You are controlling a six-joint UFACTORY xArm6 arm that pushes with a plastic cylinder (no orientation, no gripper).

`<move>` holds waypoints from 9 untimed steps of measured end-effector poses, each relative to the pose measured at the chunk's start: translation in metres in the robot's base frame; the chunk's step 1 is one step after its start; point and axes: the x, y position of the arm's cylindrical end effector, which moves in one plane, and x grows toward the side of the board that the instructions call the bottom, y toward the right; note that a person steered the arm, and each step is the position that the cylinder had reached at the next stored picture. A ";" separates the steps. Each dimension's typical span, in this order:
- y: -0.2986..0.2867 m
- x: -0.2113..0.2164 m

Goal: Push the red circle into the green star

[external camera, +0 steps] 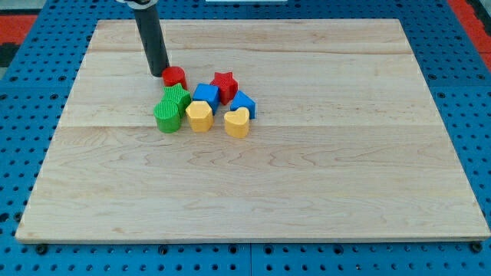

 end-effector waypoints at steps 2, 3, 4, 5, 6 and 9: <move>0.000 0.000; 0.000 0.001; 0.000 0.004; 0.004 0.007; 0.009 0.016; 0.040 0.012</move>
